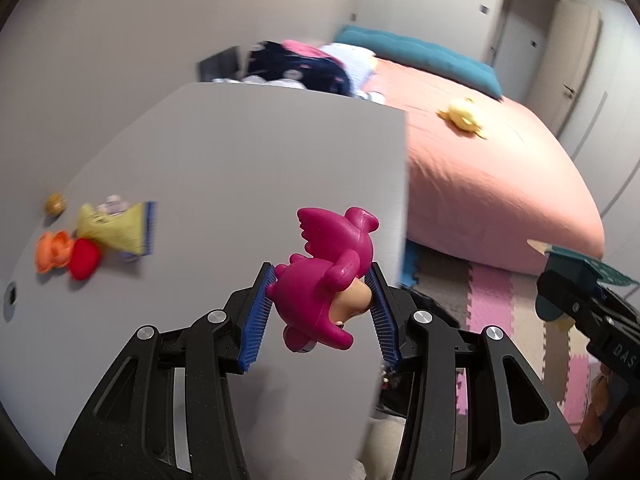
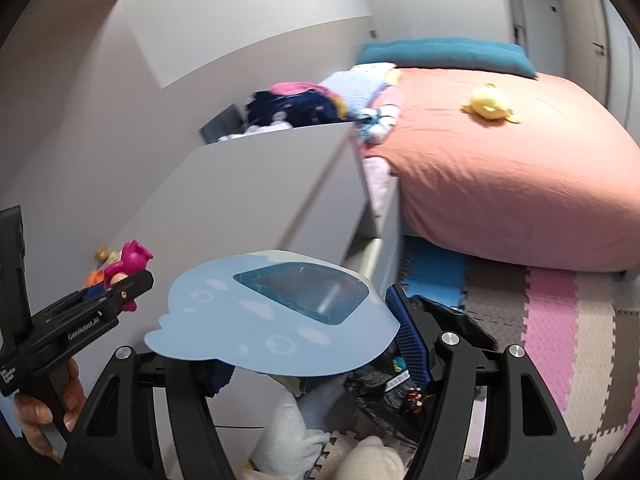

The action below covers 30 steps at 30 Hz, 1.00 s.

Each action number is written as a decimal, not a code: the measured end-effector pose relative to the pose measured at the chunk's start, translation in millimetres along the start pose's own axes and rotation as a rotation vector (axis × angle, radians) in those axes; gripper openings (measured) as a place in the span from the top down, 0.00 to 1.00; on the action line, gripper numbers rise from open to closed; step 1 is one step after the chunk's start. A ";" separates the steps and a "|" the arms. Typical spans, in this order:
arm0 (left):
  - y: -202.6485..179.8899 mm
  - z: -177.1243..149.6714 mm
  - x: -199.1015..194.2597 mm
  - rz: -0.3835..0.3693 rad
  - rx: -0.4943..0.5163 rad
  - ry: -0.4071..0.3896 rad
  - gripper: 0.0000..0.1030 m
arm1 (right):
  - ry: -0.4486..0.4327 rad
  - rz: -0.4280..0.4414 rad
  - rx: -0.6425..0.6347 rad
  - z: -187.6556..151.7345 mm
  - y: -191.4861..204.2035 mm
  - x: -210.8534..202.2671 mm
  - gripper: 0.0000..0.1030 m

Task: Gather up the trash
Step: 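Carry the pink toy and blue cover over to the black trash bag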

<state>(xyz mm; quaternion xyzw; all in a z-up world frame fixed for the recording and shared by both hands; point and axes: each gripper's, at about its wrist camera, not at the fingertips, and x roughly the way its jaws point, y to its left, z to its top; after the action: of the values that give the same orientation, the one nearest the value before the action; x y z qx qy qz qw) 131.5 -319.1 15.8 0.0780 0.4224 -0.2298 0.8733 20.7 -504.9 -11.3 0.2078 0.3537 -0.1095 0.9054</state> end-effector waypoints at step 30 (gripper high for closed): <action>-164.1 -11.8 79.8 -0.152 0.329 0.176 0.55 | 0.014 -0.244 0.194 11.5 -155.4 -0.8 0.32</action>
<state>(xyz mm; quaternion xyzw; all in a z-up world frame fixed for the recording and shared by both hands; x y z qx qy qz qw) 89.5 -486.8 -43.9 0.2071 0.4588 -0.3532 0.7886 -26.7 -648.3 -49.5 0.2502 0.3704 -0.2510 0.8586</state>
